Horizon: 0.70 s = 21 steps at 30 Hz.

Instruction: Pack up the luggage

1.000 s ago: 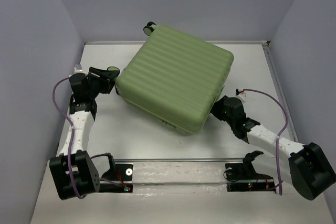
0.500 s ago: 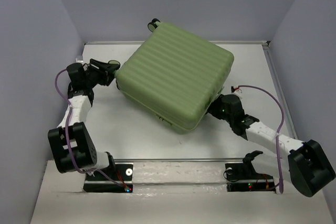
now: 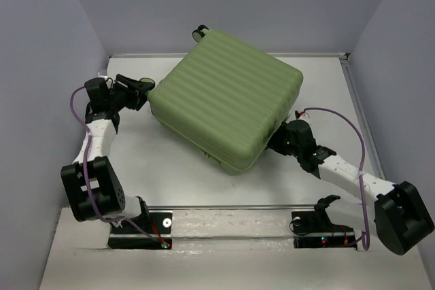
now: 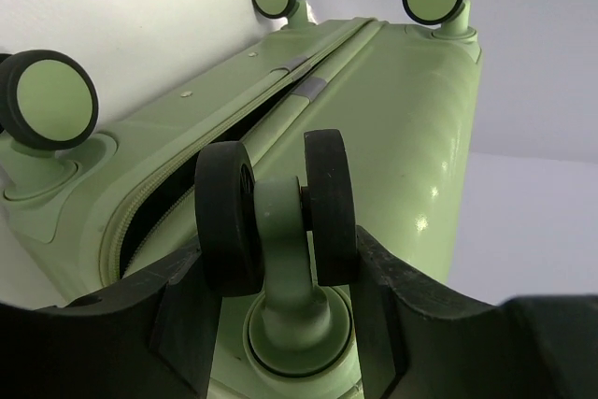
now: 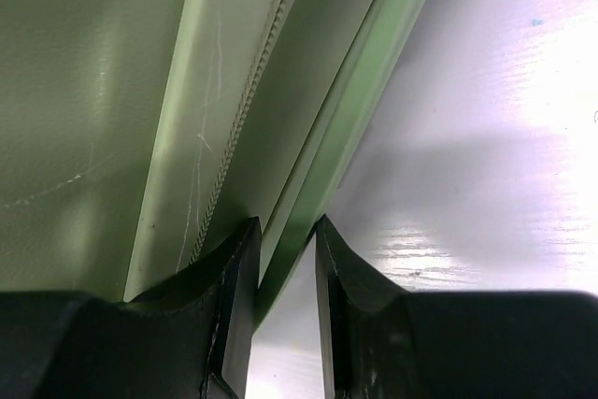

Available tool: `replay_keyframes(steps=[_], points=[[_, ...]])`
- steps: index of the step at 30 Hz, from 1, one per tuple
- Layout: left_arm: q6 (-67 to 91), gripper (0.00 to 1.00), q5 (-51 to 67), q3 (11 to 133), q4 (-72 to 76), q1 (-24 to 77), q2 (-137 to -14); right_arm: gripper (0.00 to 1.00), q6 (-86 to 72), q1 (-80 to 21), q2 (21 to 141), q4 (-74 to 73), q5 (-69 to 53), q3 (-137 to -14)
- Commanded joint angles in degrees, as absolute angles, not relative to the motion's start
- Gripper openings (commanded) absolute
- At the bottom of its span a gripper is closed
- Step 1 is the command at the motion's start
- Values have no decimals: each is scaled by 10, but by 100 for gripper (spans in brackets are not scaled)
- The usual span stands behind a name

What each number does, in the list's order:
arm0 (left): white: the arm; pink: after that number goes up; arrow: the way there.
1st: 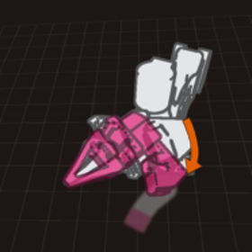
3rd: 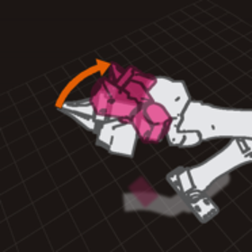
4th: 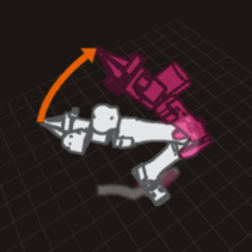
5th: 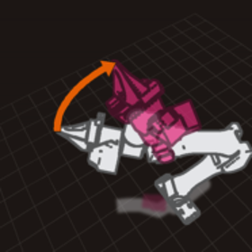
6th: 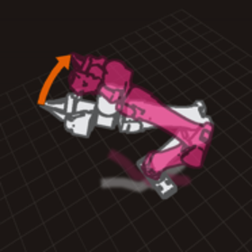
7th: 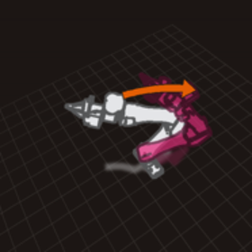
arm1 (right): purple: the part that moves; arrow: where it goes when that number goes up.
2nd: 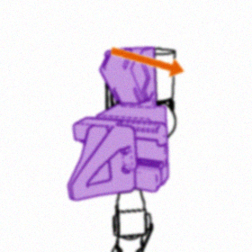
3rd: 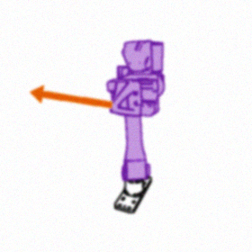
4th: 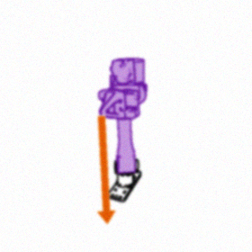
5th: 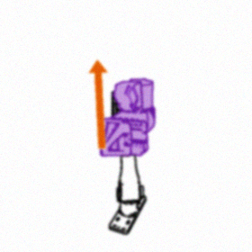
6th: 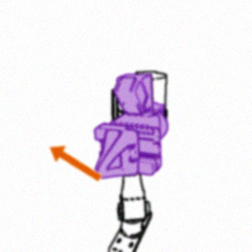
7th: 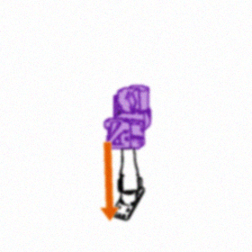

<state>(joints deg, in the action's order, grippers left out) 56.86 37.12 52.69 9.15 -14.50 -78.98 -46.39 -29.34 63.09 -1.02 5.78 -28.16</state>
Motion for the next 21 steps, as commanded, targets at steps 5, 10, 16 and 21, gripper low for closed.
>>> replay_keyframes(steps=[5,10,16,21], points=[[537,6,364,586,145,-158,-837,21,-364,-315,595,-26,-40,-339],[512,44,371,623,120,-158,-881,22,-345,-315,604,-41,-39,-370],[475,96,337,621,91,-160,-838,33,-330,-315,635,-48,-39,-399],[448,99,269,605,50,-180,-762,44,-311,-315,642,-76,-47,-433]])
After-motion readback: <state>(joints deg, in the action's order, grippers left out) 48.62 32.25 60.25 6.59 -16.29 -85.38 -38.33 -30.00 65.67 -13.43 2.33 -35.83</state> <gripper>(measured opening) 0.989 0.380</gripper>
